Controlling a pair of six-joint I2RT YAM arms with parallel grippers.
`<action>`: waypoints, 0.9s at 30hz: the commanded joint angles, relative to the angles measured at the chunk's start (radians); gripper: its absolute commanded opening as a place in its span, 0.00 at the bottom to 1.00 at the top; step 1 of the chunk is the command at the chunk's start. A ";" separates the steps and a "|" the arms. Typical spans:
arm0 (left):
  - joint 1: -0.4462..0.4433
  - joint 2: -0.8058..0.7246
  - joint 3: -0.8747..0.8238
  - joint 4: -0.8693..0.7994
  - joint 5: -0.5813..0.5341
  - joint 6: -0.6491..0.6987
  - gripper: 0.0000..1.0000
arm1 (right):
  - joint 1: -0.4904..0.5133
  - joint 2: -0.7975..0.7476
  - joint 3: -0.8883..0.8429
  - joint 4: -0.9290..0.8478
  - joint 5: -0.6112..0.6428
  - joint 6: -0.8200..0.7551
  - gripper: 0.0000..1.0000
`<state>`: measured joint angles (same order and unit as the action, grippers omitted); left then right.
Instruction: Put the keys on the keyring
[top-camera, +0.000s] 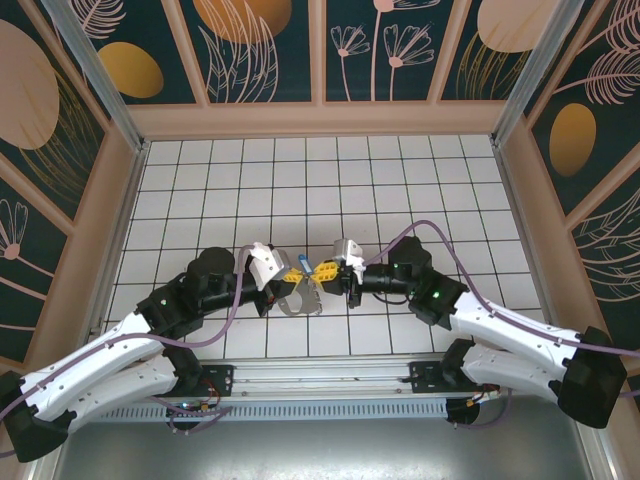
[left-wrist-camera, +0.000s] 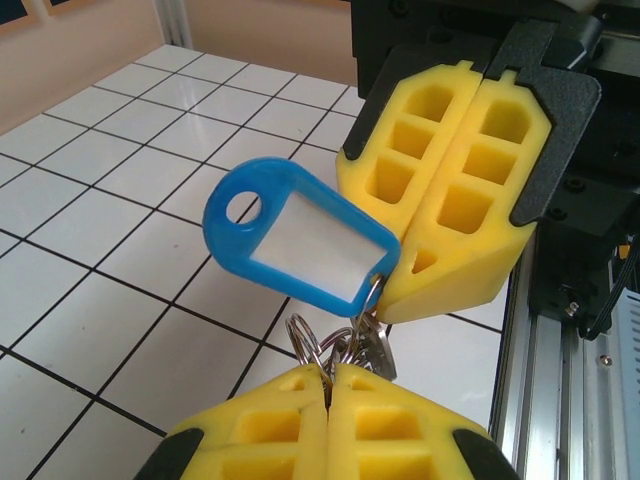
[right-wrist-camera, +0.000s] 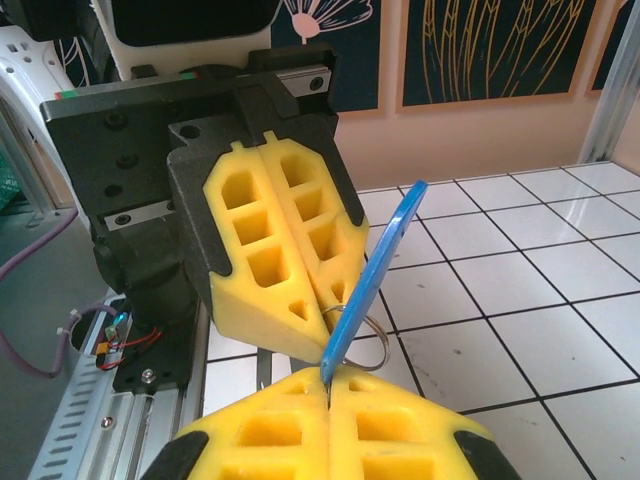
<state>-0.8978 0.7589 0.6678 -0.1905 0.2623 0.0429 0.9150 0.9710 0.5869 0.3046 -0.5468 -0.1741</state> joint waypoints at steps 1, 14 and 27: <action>-0.001 0.003 0.025 0.025 0.015 0.020 0.00 | 0.015 0.001 0.036 0.031 0.016 0.011 0.00; -0.001 0.014 0.027 0.023 0.029 0.024 0.00 | 0.041 0.029 0.063 0.016 0.083 -0.007 0.00; 0.000 0.014 0.025 0.023 0.040 0.025 0.00 | 0.050 0.055 0.080 0.014 0.110 -0.002 0.00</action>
<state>-0.8967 0.7753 0.6678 -0.1921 0.2619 0.0525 0.9558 1.0187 0.6334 0.2955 -0.4614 -0.1757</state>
